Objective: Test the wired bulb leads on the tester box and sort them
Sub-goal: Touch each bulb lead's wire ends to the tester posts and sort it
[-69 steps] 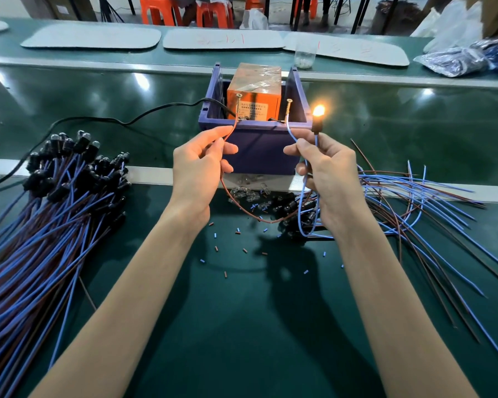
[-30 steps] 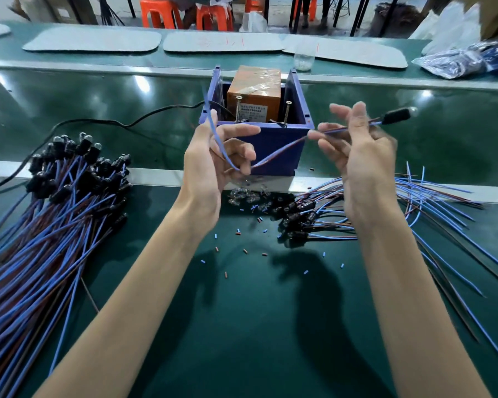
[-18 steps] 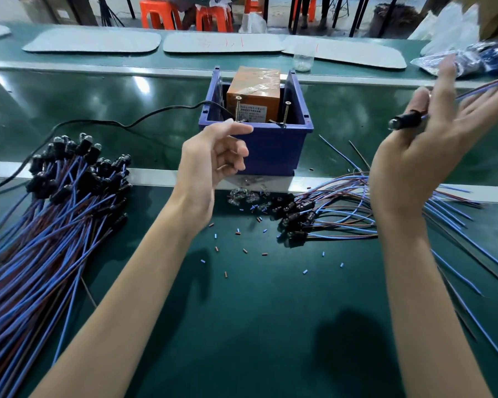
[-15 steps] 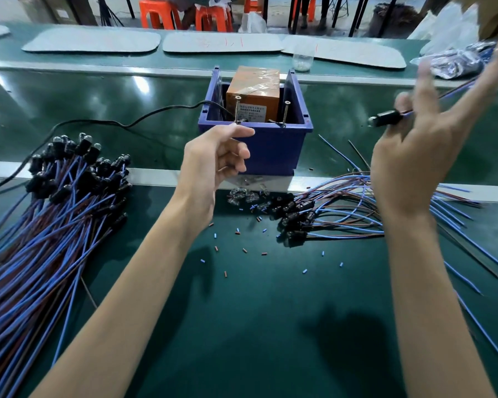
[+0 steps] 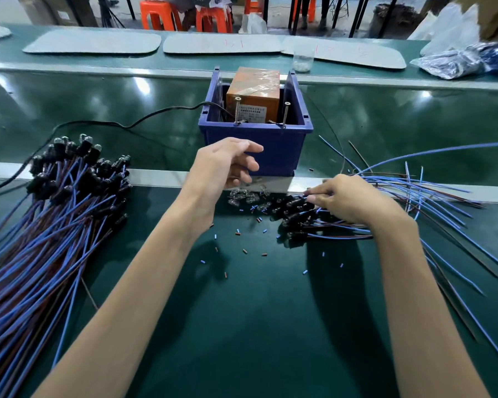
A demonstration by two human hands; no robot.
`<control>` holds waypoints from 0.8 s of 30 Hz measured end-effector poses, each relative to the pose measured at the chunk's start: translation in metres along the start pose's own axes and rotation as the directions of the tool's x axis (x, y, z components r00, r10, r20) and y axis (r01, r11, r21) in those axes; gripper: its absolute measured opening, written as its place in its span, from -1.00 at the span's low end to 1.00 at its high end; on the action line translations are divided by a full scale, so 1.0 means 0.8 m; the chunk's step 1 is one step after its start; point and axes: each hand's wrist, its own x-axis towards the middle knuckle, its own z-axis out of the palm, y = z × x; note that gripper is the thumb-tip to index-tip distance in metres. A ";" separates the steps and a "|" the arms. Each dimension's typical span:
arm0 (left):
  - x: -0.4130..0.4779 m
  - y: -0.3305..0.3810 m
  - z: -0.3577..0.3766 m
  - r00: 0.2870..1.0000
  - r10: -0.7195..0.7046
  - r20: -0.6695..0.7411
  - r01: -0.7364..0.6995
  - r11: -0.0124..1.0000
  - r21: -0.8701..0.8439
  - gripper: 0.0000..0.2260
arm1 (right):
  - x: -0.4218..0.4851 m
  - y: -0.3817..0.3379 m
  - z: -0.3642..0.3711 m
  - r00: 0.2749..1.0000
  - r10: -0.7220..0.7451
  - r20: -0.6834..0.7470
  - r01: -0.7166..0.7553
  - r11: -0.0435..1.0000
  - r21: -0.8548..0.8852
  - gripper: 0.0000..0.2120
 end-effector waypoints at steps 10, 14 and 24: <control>0.001 -0.010 0.006 0.997 -0.014 0.082 0.001 0.988 0.154 -0.78 | 0.004 0.005 0.001 1.000 -0.014 0.011 0.014 1.000 0.004 -0.63; 0.001 -0.016 0.008 0.988 -0.023 0.155 -0.015 0.972 0.236 -0.81 | 0.008 0.008 0.001 1.000 0.003 -0.023 -0.005 0.998 -0.067 -0.59; 0.002 -0.024 0.003 0.953 -0.102 0.287 -0.048 0.881 0.470 -0.87 | 0.006 0.008 0.001 1.000 0.009 -0.011 -0.009 1.000 0.027 -0.56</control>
